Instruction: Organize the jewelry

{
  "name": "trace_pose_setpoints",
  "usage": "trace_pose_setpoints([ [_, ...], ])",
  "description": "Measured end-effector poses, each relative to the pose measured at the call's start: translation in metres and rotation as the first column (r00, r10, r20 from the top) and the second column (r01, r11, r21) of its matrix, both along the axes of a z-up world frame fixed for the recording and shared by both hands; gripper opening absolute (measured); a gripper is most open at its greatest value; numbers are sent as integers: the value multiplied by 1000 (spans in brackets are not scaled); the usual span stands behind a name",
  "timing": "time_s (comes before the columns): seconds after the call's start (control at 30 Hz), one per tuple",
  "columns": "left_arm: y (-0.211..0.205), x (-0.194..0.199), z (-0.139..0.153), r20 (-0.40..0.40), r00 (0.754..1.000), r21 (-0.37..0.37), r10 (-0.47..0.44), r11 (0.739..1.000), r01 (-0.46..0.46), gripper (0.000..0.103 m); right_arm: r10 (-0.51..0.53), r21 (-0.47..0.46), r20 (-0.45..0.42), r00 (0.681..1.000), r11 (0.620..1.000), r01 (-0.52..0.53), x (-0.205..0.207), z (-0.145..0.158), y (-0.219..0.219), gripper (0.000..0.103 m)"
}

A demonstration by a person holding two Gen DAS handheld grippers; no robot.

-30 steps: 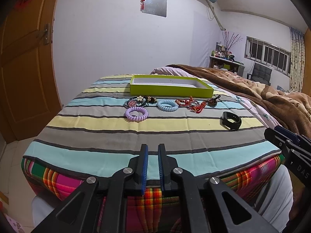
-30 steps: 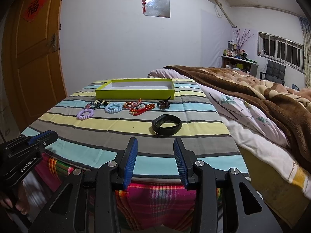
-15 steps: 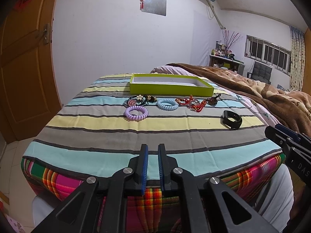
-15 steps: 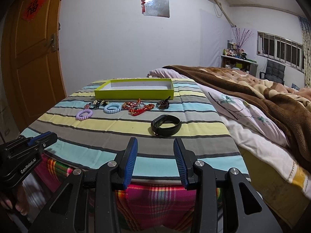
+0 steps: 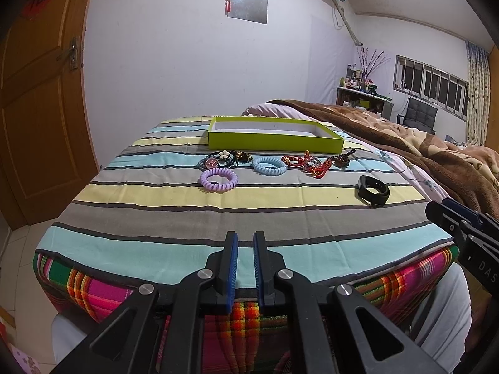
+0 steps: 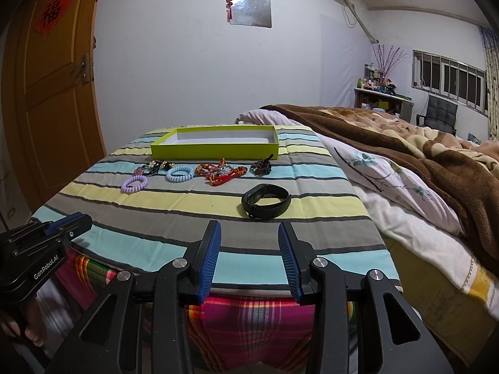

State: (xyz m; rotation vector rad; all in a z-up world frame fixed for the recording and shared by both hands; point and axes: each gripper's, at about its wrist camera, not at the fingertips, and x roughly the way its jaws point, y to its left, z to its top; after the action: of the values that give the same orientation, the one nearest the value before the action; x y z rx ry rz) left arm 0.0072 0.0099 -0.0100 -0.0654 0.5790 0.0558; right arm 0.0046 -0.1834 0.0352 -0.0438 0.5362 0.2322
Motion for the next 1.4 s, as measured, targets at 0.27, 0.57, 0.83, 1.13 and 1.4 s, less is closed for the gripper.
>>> trace_pose_setpoints([
  [0.27,0,0,0,0,1000,2,2,1000,-2,9,-2,0,-1,1000,1000,2,0,0,0,39],
  [0.57,0,1,-1,-2,1000,3,3,1000,-3,9,-3,3,-4,1000,1000,3,2,-1,-1,39],
  [0.83,0,1,-3,-6,1000,4,7,1000,-7,9,-3,4,-6,1000,1000,3,3,-1,-1,39],
  [1.13,2,6,-5,-32,999,-8,14,1000,-14,9,-1,3,-11,1000,1000,2,4,-3,0,39],
  [1.4,6,22,0,-40,999,-24,-15,1000,14,9,-10,-5,-20,1000,1000,10,18,-4,-1,39],
])
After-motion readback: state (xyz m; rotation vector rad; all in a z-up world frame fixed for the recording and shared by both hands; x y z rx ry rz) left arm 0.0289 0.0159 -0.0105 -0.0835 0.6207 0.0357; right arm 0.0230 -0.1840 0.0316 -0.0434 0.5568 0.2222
